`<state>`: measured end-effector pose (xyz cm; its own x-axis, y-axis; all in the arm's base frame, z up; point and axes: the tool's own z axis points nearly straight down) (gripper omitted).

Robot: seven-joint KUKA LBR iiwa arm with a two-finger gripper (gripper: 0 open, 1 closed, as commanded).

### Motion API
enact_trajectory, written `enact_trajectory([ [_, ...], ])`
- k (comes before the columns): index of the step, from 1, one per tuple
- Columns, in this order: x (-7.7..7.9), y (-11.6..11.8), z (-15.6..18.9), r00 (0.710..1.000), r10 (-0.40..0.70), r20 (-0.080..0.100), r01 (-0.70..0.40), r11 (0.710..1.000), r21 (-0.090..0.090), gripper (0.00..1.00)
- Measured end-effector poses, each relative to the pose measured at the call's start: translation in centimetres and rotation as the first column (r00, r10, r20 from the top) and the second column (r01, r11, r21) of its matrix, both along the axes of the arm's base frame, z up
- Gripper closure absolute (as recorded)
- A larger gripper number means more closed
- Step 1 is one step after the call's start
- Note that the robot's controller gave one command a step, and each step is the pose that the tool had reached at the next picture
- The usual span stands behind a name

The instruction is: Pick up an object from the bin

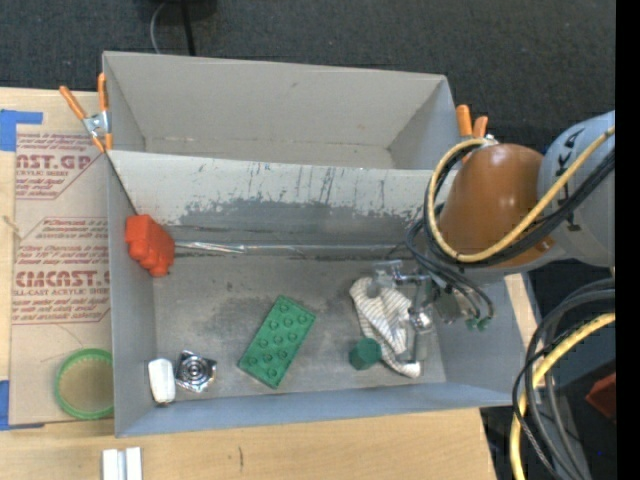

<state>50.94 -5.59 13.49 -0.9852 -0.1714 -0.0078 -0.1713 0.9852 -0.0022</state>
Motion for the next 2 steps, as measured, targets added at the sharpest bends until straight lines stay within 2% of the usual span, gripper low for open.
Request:
enact_trajectory([
  [1, 0.5, 0.3, -2.8, 0.998, -0.058, -0.002, 0.058, 0.998, 0.003, 0.00],
  [2, -1.0, -1.1, -5.7, 0.950, -0.311, 0.001, 0.311, 0.950, 0.004, 0.00],
])
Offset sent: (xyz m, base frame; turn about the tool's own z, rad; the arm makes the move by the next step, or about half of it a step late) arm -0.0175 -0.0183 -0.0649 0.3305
